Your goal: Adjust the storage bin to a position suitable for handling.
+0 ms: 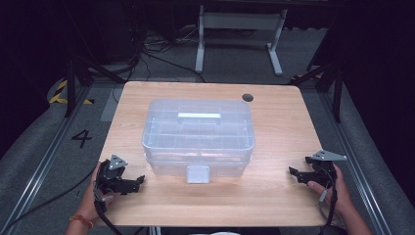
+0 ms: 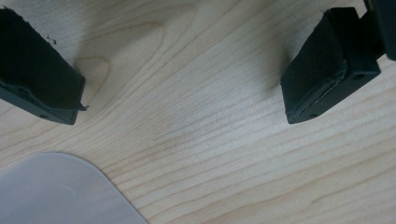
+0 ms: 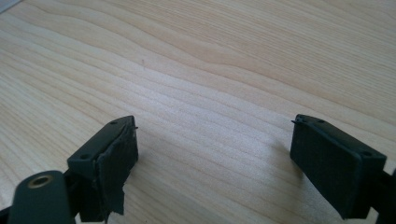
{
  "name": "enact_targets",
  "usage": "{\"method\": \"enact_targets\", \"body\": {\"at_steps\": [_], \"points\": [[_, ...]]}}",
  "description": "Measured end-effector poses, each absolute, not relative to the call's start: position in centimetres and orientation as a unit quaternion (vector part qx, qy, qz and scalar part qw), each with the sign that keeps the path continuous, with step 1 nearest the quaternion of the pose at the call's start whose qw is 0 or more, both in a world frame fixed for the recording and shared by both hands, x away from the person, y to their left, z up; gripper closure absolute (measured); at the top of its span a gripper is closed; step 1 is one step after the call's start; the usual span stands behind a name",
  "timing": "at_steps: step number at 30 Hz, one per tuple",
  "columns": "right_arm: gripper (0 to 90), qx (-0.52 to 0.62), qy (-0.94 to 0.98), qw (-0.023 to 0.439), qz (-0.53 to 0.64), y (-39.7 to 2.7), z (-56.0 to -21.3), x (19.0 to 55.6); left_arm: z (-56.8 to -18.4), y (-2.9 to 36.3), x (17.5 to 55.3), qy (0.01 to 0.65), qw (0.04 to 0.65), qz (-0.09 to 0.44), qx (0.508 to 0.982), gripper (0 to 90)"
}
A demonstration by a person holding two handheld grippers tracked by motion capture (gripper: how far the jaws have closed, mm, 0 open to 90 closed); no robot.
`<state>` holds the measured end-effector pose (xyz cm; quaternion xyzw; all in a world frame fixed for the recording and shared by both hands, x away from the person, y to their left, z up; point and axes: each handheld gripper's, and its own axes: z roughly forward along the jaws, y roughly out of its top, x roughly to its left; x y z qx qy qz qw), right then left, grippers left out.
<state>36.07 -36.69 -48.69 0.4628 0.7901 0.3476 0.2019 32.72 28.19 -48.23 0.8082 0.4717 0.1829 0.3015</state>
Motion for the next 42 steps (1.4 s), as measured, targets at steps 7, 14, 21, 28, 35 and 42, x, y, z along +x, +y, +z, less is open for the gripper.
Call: {"method": "enact_targets", "body": {"at_steps": [7,14,21,28,35,42], "points": [[13.2,0.45,0.798,0.194,0.352,-37.1,-48.7,36.2,-48.1,27.8,33.1,0.446,0.299,0.191,0.822,0.2],[11.0,0.452,0.799,0.192,0.346,-37.1,-48.7,36.5,-48.3,28.0,33.5,0.444,0.31,0.161,0.825,0.4],[21.4,0.444,0.805,0.199,0.34,-36.8,-48.3,36.0,-48.3,28.0,33.7,0.438,0.31,0.162,0.828,0.2],[25.8,0.428,0.809,0.195,0.353,-36.7,-48.1,36.0,-48.3,28.0,33.7,0.438,0.31,0.161,0.828,0.2],[27.9,0.414,0.802,0.207,0.377,-36.7,-47.0,35.5,-48.3,28.0,33.7,0.437,0.31,0.162,0.828,0.6],[29.5,0.387,0.809,0.229,0.378,-35.7,-46.1,35.8,-48.2,28.1,33.4,0.439,0.311,0.164,0.827,1.9]]}}
